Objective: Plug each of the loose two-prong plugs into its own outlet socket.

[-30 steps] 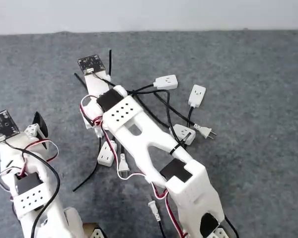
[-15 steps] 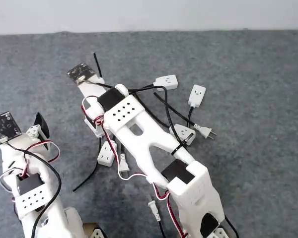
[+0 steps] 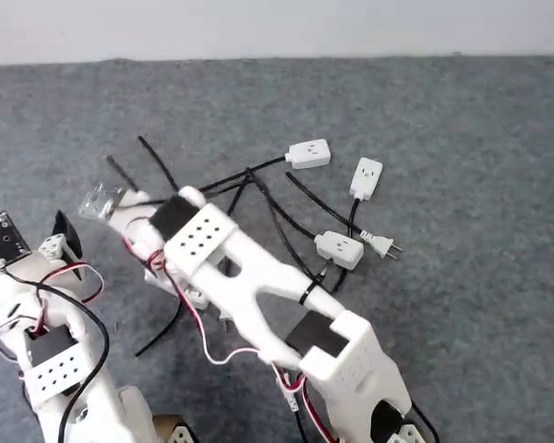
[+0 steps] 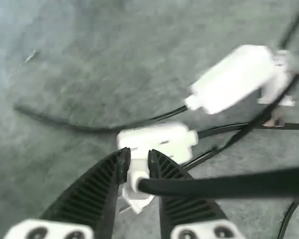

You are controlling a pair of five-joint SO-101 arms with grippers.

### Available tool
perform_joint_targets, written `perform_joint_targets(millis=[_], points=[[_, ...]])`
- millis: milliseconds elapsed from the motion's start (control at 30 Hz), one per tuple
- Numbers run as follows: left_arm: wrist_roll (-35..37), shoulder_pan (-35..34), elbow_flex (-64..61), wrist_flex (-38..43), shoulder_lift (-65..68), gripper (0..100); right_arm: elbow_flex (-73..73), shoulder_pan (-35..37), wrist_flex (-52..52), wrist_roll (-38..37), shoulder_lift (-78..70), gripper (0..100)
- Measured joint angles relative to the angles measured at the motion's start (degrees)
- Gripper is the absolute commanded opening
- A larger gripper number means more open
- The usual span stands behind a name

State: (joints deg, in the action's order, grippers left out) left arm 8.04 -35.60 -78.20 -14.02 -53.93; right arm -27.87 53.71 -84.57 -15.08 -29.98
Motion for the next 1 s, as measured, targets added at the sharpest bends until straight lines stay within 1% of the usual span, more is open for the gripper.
perform_joint_targets(millis=[100,200,333,567,700,900,1000], points=[[0.0,0.1,0.0,1.5,0.0,24,0.1,0.4,-1.1,-1.8,0.0,0.8],[0.0,-1.9,0.0,2.0,0.0,24,0.2,0.4,-0.9,-1.8,0.0,0.8],[0.0,-5.0,0.0,4.1,0.0,24,1.9,0.4,1.8,-1.4,0.0,0.8],[0.0,-6.0,0.0,4.3,0.0,24,4.9,0.4,8.6,-1.3,-0.1,0.8],[0.0,-6.1,0.0,4.3,0.0,24,4.9,-0.4,9.0,-1.0,-0.1,0.8],[0.0,-3.4,0.0,4.3,0.0,24,4.9,-0.5,9.0,0.1,-0.1,0.8],[0.1,-3.2,-1.1,6.7,0.0,24,4.9,-1.1,9.0,1.8,-0.1,0.8]])
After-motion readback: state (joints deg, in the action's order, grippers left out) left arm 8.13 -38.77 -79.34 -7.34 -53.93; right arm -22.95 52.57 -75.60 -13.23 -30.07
